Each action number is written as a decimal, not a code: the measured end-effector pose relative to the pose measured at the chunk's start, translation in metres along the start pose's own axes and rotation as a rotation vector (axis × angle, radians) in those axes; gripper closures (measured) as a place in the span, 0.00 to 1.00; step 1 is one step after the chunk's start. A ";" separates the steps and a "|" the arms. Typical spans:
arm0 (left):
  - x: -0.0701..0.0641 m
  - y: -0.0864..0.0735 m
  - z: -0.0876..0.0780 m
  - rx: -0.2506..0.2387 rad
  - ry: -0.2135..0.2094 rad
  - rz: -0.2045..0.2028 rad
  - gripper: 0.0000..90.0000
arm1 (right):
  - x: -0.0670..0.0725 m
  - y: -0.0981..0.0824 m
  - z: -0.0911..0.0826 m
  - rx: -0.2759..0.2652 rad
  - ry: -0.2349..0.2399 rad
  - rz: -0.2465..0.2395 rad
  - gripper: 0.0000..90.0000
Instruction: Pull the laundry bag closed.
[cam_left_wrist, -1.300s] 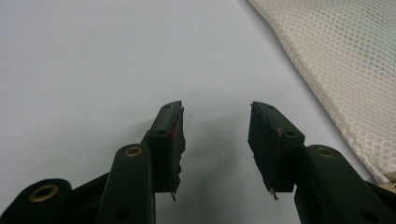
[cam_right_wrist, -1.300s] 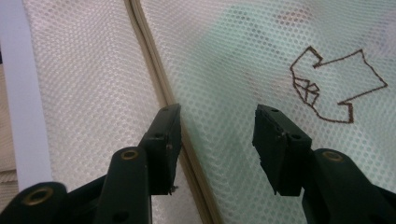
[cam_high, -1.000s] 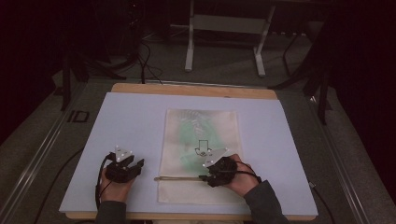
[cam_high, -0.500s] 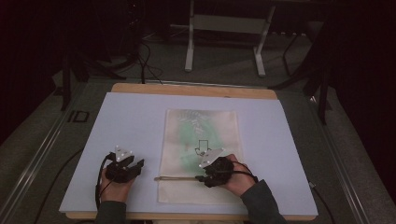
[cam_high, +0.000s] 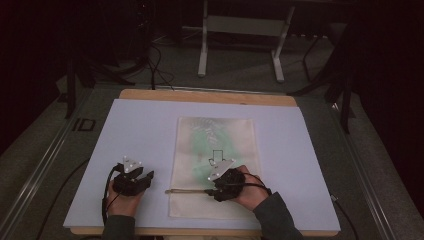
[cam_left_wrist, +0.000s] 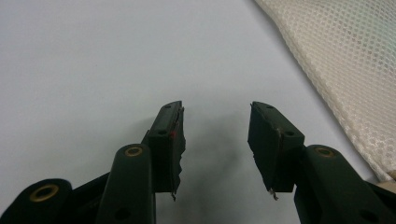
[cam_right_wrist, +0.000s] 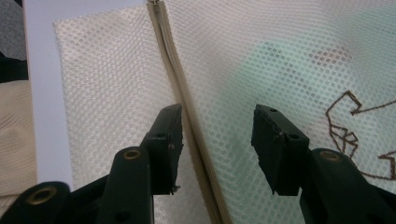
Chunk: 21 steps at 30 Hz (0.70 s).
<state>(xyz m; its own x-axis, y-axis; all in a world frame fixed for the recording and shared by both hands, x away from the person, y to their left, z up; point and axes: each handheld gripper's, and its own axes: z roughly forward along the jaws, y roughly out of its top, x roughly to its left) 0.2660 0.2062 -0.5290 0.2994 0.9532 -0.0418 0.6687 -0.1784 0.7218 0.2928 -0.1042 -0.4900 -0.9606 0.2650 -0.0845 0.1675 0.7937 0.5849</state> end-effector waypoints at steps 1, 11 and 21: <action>0.000 0.000 0.000 -0.001 -0.001 0.000 0.61 | 0.000 0.000 0.001 -0.003 0.004 -0.009 0.59; 0.000 0.000 0.000 0.000 -0.007 0.001 0.61 | 0.005 0.008 0.008 0.000 0.021 -0.023 0.59; 0.000 0.000 0.000 0.001 -0.009 0.001 0.61 | 0.008 0.017 0.015 0.010 0.035 -0.044 0.62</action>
<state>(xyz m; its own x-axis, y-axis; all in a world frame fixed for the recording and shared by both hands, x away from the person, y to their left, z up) 0.2659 0.2059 -0.5292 0.3061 0.9508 -0.0471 0.6688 -0.1796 0.7215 0.2909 -0.0807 -0.4929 -0.9742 0.2103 -0.0821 0.1265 0.8096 0.5732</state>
